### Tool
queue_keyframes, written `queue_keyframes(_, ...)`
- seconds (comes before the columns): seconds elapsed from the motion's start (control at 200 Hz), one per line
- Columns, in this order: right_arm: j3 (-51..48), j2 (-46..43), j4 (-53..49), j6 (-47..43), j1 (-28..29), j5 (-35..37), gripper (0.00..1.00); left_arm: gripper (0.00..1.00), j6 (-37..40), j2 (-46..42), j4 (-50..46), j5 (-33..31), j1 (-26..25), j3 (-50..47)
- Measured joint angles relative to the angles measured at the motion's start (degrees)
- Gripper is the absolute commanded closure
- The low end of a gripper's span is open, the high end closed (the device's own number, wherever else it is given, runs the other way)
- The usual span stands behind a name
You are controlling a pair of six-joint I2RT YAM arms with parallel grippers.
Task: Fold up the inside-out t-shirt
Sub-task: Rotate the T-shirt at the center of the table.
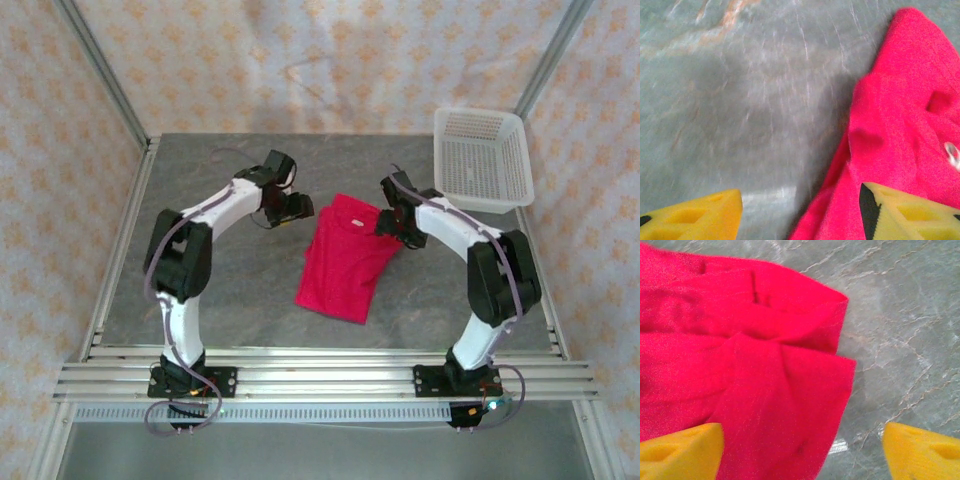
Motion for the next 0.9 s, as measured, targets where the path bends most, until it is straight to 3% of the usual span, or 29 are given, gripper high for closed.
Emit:
queue_keyframes(0.165, -5.53, -1.75, 3.87, 2.03, -0.07, -5.73, 0.13, 0.38, -2.51, -9.18, 5.25, 3.48, -0.76, -11.3)
queue_keyframes(0.43, -4.48, 5.42, 8.33, 3.3, -0.33, -8.66, 0.25, 0.42, -5.33, -9.97, 11.74, 6.71, -5.79, -22.25)
queue_keyframes(0.505, -2.29, 6.91, 6.38, 3.32, -0.44, -8.63, 0.37, 0.44, -6.16, -9.97, 13.68, 7.32, -7.04, -24.37)
queue_keyframes(0.64, 2.38, 10.36, 3.8, 2.29, -1.2, -10.21, 0.76, 0.46, -8.46, -9.97, 17.68, 7.58, -9.35, -28.57)
queue_keyframes(0.701, 3.96, 11.89, 6.93, 1.55, -1.27, -12.55, 0.84, 0.46, -9.29, -10.62, 19.45, 6.88, -9.92, -29.99)
queue_keyframes(0.846, 5.14, 12.87, 11.37, -0.57, -0.61, -16.26, 0.84, 0.47, -11.28, -13.38, 20.79, 7.15, -10.93, -31.63)
queue_keyframes(0.901, 5.31, 12.9, 11.32, -1.75, -0.52, -17.35, 0.74, 0.47, -11.45, -13.92, 20.5, 7.15, -11.28, -31.23)
